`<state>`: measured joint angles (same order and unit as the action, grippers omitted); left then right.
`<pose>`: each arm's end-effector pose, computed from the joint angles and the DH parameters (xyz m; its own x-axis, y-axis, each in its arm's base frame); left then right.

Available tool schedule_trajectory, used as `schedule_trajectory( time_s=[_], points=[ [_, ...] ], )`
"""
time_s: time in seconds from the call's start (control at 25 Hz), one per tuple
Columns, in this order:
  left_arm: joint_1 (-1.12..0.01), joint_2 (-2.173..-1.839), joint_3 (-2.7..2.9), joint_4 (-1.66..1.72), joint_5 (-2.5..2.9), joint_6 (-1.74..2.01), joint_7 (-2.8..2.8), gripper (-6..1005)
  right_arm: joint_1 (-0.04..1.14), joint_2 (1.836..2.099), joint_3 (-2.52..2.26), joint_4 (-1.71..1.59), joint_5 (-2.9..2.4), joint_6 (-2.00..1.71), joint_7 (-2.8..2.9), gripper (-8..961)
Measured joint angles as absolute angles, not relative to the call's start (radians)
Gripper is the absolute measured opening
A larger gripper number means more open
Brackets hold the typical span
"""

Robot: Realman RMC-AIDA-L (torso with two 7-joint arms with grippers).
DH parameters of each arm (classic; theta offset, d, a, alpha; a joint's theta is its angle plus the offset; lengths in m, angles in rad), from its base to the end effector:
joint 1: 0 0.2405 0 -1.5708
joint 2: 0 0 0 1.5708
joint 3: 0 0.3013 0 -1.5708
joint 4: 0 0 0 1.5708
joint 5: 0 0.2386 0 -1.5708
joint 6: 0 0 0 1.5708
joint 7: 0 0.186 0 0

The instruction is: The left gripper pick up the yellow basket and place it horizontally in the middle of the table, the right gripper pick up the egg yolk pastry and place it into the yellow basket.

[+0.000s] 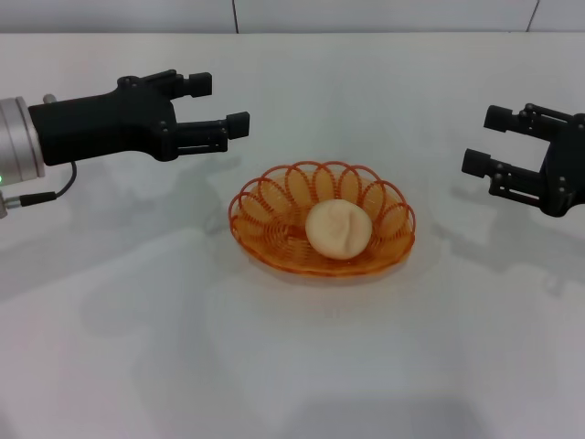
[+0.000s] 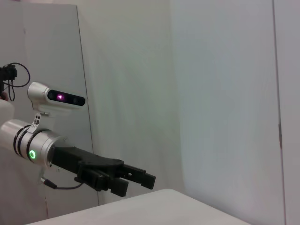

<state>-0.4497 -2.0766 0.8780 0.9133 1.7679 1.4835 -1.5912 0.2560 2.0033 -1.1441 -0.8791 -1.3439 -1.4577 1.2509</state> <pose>-0.2612 0.4083 -0.0169 0.7552 0.2990 0.5834 0.4924 -0.8462 -0.2036 0.2824 0.3640 -0.0055 0.7435 -0.0623 -0.6658 -0.3636 -0.8733 -0.3243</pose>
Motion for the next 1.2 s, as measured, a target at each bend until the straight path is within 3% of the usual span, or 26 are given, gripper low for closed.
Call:
schedule_trajectory(
  time_s=[0.6, 1.2],
  points=[
    [-0.493, -2.061, 0.888, 0.937, 1.952, 1.589, -1.664, 888, 0.263, 2.003, -1.144, -0.974, -1.521, -1.485, 1.391, 648],
    [-0.486, -2.008, 0.879, 0.937, 2.043, 1.722, -1.657, 888, 0.255, 2.003, -1.145, -1.094, -1.671, -1.555, 1.517, 648]
  ],
)
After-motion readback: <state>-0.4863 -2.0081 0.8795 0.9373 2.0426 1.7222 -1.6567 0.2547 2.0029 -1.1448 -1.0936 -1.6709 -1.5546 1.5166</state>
